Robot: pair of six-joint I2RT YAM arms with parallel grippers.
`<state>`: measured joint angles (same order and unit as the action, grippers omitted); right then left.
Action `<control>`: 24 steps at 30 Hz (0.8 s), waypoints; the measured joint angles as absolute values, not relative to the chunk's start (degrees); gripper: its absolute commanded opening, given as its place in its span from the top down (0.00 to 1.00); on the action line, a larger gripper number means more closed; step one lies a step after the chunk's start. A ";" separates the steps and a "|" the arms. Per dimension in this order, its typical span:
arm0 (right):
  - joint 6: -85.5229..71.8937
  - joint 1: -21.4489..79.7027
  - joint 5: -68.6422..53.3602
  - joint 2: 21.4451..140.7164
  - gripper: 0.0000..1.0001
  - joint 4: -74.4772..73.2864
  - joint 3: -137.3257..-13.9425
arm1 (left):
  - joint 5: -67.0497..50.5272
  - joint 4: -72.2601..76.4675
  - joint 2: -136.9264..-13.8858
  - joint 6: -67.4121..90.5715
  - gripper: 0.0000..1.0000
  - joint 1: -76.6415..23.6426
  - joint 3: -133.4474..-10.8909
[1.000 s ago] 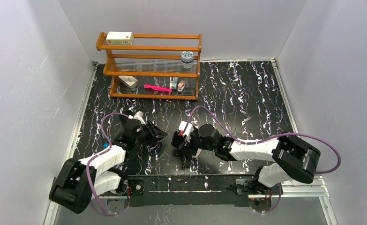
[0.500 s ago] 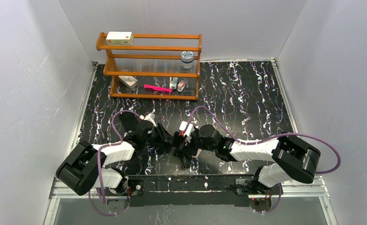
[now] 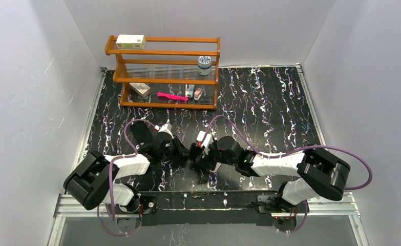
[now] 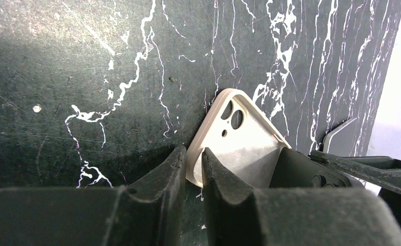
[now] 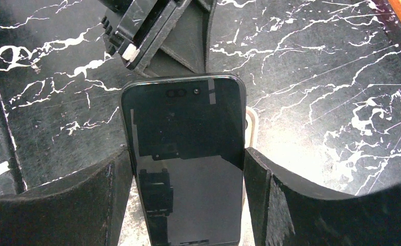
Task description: Put the phone into the phone case
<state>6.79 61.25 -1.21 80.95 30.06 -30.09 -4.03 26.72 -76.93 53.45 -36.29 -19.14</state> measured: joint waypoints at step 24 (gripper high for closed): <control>-3.66 61.21 7.79 87.35 0.55 17.43 -37.91 | 0.01 23.29 -75.59 52.34 1.00 -37.89 -20.12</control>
